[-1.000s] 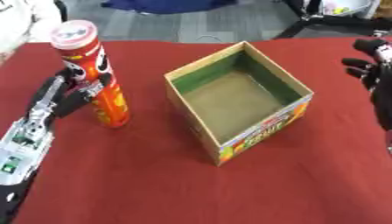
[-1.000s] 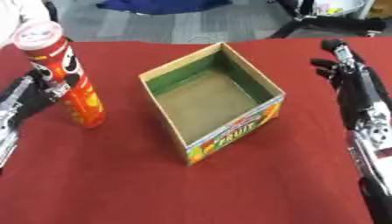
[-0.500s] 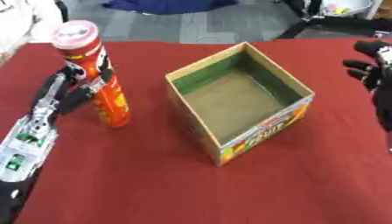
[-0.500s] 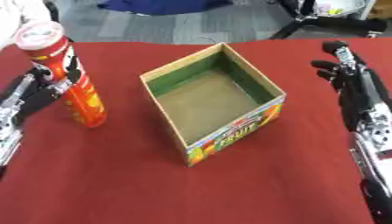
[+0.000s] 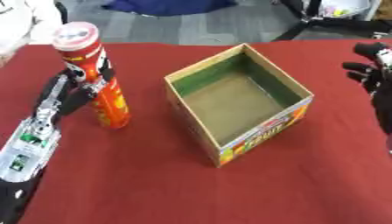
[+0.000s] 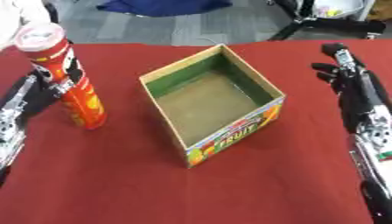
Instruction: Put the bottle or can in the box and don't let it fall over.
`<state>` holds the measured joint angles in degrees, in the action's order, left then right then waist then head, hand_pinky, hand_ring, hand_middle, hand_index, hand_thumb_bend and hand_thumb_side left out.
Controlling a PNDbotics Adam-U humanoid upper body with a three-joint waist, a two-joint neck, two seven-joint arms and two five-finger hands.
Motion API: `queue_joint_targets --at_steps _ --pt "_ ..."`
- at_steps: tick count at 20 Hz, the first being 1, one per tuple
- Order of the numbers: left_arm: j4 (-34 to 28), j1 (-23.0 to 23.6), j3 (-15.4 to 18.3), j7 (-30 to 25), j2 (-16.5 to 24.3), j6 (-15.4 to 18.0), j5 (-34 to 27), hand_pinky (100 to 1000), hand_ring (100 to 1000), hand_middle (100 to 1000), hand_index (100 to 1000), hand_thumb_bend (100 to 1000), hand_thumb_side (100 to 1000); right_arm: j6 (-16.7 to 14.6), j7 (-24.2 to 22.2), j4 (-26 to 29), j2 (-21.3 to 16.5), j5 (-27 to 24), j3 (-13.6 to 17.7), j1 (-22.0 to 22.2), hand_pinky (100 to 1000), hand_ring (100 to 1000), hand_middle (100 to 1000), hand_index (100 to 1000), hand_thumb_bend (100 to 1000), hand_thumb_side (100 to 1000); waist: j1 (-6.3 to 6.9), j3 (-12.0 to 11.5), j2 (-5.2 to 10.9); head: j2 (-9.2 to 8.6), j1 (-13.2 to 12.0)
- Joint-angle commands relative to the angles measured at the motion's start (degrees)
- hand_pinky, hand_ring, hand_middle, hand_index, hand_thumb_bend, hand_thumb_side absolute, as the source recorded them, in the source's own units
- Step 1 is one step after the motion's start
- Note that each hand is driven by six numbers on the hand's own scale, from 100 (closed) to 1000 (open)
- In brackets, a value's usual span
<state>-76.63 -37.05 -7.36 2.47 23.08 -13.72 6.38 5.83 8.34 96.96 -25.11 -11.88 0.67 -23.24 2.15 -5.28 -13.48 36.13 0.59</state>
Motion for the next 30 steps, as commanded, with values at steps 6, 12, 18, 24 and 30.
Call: queue_joint_targets --at_steps 6,12,18,24,30 --pt "0.84 -2.48 0.40 0.45 0.26 0.13 0.49 1000 806 771 877 544 650 -0.06 -0.58 0.40 -0.79 -0.40 0.38 -0.86 904 829 917 878 100 914 -0.07 0.17 0.51 -0.93 -0.25" --pt "1.98 -3.38 0.38 0.61 -0.10 0.25 0.66 1000 804 768 868 543 653 -0.04 -0.66 0.33 -0.75 -0.39 0.41 -0.90 904 830 917 878 100 914 -0.01 0.31 0.40 -1.13 -0.29" --pt "3.10 -4.11 0.32 0.74 -0.58 0.39 1.14 1000 801 760 851 528 646 -0.08 -0.68 0.36 -0.70 -0.44 0.40 -0.96 904 830 917 878 100 914 0.00 0.54 0.35 -1.28 -0.40" --pt "2.79 -3.91 0.21 1.26 -0.55 0.89 1.31 1000 782 693 822 470 598 -0.03 -0.63 0.29 -0.67 -0.45 0.42 -0.92 904 830 917 878 100 914 0.09 0.52 0.34 -1.15 -0.32" --pt "2.24 -3.66 0.25 3.21 -0.58 1.30 0.75 1000 704 520 752 321 508 -0.03 -0.46 0.25 -0.64 -0.47 0.50 -0.91 904 830 918 878 100 914 0.00 0.48 0.35 -1.11 -0.38"
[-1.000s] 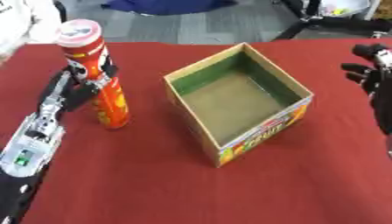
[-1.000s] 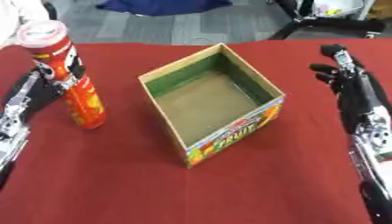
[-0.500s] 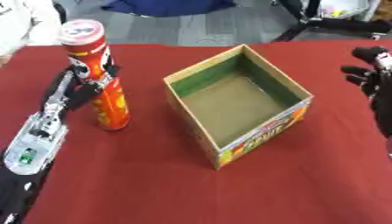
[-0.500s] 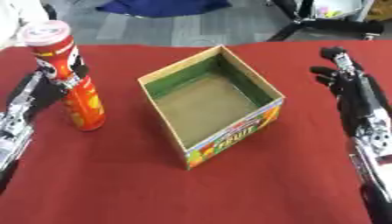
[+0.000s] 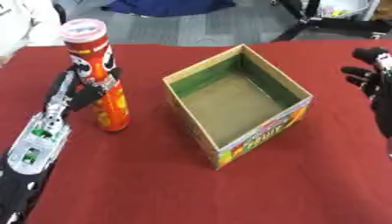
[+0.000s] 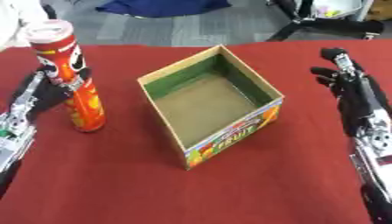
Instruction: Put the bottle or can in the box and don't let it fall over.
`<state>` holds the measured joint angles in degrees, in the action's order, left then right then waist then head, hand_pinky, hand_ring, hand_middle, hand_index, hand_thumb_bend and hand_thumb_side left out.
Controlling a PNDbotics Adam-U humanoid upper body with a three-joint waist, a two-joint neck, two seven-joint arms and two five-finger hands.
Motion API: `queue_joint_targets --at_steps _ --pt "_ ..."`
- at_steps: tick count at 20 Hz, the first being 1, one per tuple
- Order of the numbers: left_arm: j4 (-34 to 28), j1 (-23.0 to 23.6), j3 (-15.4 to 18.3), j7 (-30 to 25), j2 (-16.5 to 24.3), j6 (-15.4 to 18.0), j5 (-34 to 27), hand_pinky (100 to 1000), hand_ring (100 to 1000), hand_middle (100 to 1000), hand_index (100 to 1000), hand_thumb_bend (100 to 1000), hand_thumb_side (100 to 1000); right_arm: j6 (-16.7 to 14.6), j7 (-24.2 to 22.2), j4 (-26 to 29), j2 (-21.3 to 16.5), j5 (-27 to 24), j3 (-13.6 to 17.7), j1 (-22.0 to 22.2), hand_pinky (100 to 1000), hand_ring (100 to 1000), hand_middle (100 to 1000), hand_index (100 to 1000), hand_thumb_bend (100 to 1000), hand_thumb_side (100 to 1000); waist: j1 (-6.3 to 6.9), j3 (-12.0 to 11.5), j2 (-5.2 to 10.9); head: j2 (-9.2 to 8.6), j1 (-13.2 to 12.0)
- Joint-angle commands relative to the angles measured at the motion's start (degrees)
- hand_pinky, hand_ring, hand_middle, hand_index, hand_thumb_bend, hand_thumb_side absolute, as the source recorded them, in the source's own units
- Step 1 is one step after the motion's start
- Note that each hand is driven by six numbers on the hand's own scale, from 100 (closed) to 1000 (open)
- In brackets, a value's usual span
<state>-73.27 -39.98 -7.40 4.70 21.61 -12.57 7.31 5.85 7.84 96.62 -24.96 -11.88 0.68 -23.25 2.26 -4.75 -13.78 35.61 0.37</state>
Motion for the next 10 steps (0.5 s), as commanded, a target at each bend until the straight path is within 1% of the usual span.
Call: queue_joint_targets --at_steps 1,4,5,7,10 --pt "-1.19 -0.69 0.28 1.36 0.91 0.17 -0.36 1000 692 502 732 291 497 -0.05 0.06 0.59 -0.78 -0.48 0.50 -0.90 905 831 918 878 100 914 -0.12 -0.06 0.66 -0.60 -0.15" --pt "-1.53 -0.63 0.25 2.26 0.99 0.19 -0.86 1000 645 445 666 196 475 -0.04 0.17 0.54 -0.77 -0.51 0.51 -0.92 905 831 918 878 100 914 -0.09 -0.11 0.70 -0.56 -0.14" --pt "-1.67 -0.62 0.30 2.59 1.04 0.09 -1.01 1000 630 425 648 179 474 -0.03 0.20 0.52 -0.76 -0.52 0.51 -0.91 905 831 918 877 100 914 -0.08 -0.12 0.71 -0.55 -0.15" --pt "-1.99 -0.62 0.41 3.22 1.07 -0.02 -1.63 1000 585 368 561 106 482 -0.02 0.30 0.47 -0.75 -0.51 0.53 -0.89 905 831 918 877 100 914 -0.05 -0.13 0.74 -0.55 -0.15" --pt "-2.35 -0.63 0.47 3.76 1.09 0.07 -3.13 1000 558 345 524 100 483 0.00 0.40 0.43 -0.73 -0.52 0.54 -0.89 905 831 918 877 100 913 -0.02 -0.11 0.79 -0.45 -0.15"
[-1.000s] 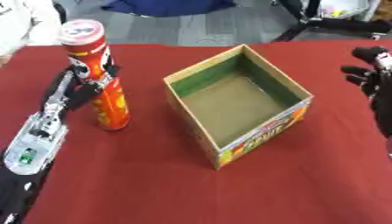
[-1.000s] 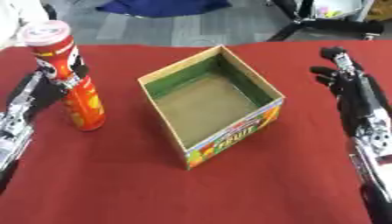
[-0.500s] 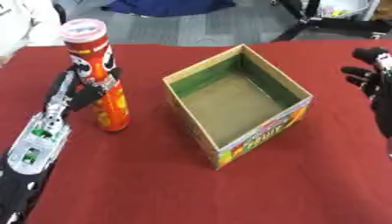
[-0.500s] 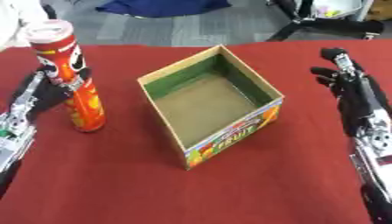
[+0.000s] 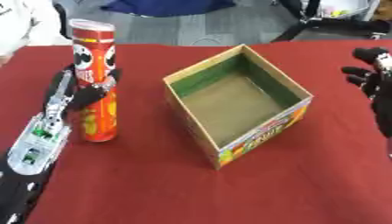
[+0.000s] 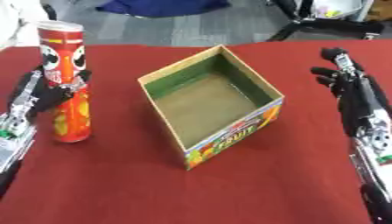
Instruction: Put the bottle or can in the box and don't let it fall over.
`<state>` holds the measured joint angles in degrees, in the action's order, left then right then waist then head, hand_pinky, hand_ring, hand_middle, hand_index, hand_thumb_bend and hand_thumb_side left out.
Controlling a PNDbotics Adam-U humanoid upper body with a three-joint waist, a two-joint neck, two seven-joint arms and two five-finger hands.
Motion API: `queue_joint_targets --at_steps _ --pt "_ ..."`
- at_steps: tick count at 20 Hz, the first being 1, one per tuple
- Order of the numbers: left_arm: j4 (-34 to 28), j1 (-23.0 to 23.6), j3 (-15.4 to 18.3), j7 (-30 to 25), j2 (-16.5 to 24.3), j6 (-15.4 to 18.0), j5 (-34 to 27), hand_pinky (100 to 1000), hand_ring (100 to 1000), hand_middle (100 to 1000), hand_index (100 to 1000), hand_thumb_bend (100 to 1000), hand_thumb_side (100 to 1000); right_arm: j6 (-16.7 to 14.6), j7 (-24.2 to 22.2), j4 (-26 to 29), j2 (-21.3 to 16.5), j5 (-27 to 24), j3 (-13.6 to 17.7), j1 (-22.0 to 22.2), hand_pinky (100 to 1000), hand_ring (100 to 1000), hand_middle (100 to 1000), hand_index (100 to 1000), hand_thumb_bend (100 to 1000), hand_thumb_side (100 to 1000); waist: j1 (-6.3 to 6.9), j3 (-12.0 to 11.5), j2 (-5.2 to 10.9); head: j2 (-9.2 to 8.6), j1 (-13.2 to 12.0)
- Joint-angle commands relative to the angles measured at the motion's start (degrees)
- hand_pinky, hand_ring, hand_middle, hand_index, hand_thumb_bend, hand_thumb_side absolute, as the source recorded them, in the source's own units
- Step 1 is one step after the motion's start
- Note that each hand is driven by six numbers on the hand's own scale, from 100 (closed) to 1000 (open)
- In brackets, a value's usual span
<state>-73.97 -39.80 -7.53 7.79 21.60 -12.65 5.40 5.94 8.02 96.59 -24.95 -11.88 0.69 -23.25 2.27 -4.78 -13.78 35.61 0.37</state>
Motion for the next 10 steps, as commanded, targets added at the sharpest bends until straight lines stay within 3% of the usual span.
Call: queue_joint_targets --at_steps 1,10 --pt "-1.74 -0.80 0.59 0.80 1.13 0.18 -1.60 1000 552 338 516 100 485 -0.09 0.23 0.45 -0.74 -0.52 0.53 -0.89 905 831 918 877 100 913 -0.02 -0.07 0.82 -0.41 -0.15" --pt "-3.18 -1.18 0.63 0.93 1.45 0.83 -3.59 995 519 325 492 100 520 -0.14 0.27 0.43 -0.73 -0.54 0.58 -0.92 906 831 918 877 100 909 0.08 0.01 1.12 -0.17 -0.19"
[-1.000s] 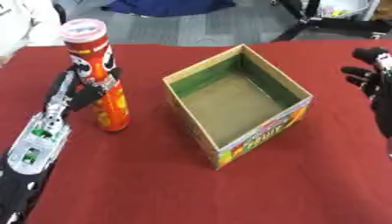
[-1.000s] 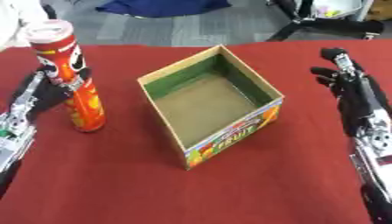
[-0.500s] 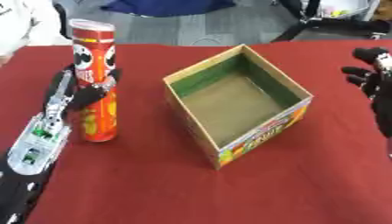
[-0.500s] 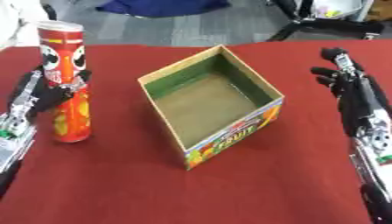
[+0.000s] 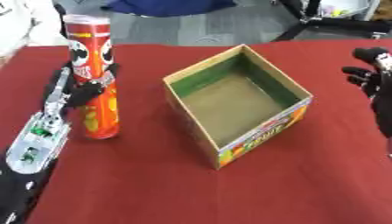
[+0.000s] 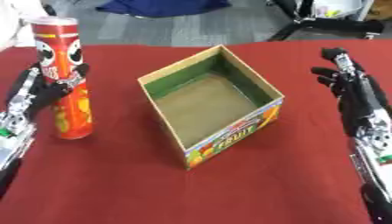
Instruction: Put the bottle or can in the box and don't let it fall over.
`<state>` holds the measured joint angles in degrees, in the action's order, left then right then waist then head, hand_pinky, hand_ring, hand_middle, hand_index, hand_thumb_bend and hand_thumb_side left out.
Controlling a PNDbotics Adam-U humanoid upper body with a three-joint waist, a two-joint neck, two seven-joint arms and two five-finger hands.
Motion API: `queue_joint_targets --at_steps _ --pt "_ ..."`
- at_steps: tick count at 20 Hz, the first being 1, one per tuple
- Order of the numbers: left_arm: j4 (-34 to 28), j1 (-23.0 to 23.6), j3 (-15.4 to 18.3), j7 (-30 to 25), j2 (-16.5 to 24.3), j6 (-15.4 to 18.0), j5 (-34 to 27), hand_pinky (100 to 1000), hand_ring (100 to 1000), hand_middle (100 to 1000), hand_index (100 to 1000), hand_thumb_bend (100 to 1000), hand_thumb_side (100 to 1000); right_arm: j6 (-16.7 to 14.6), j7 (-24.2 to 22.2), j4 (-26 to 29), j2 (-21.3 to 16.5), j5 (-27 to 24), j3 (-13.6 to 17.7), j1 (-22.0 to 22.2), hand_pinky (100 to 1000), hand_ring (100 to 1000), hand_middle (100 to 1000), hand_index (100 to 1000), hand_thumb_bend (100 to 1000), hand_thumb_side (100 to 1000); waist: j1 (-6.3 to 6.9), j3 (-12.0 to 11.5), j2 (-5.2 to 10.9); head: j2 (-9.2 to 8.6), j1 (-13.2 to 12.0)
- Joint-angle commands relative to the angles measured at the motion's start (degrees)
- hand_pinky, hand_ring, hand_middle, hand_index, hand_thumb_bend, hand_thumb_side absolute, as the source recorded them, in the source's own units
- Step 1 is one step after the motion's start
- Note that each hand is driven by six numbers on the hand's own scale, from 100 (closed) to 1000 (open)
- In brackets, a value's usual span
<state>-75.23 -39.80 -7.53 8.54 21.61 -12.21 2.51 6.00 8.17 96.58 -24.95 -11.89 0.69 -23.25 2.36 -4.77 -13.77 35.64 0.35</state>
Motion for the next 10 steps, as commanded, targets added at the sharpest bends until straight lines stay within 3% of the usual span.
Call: queue_joint_targets --at_steps 1,10 --pt "-2.30 -1.26 0.63 0.18 1.47 0.48 -0.93 993 518 324 491 100 521 -0.22 0.12 0.45 -0.73 -0.54 0.59 -0.94 906 831 918 877 100 909 -0.01 0.01 1.15 -0.19 -0.19" --pt "-7.82 -3.75 -0.57 -0.60 0.94 0.92 -2.29 979 496 305 464 100 536 -0.31 0.07 0.43 -0.66 -0.53 0.65 -1.02 907 831 918 878 100 903 0.00 0.07 1.80 0.50 0.14"
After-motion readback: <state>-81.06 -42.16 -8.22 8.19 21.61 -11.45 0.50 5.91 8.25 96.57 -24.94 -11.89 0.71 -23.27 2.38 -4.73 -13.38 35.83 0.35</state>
